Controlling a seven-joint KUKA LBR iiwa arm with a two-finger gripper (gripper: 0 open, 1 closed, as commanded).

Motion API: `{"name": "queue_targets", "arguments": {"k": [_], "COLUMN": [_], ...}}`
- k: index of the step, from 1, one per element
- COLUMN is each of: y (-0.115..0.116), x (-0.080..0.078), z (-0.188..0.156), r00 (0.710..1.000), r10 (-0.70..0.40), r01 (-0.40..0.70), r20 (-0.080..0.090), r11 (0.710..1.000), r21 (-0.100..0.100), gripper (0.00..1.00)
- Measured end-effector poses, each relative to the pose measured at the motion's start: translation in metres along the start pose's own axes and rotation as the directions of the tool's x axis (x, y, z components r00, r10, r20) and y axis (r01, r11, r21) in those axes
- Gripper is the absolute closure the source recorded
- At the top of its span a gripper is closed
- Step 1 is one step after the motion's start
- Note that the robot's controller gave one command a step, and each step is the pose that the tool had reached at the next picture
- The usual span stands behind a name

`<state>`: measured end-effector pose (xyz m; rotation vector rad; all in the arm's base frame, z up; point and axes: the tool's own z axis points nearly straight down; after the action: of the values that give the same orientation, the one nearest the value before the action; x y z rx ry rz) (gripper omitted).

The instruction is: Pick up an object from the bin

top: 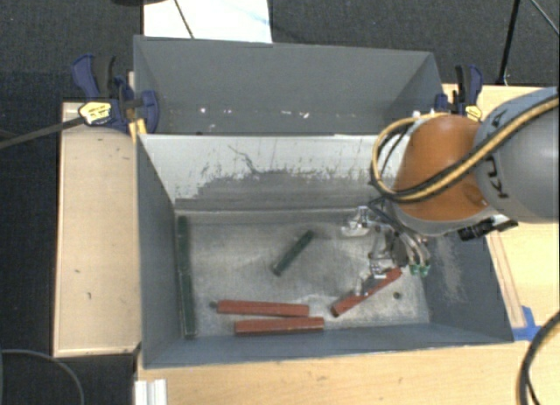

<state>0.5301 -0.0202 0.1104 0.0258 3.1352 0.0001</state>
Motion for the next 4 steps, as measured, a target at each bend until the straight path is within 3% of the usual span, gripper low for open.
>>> {"name": "queue_targets", "arguments": {"k": [1,2,3,4], "y": [-0.007,-0.007,-0.007,-0.034], "x": [0.026,0.026,0.031,0.047], "z": [0.034,0.034,-0.003,-0.067], "r00": [0.987,0.987,0.990,0.982], "r10": [-0.159,-0.159,-0.142,-0.191], "r01": [0.159,0.159,0.142,0.191], "r20": [-0.005,-0.004,-0.010,-0.004], "r11": [0.987,0.987,0.990,0.982], "r21": [-0.005,-0.005,-0.003,-0.001], "gripper": [1.00,1.00,1.00,0.00]}}
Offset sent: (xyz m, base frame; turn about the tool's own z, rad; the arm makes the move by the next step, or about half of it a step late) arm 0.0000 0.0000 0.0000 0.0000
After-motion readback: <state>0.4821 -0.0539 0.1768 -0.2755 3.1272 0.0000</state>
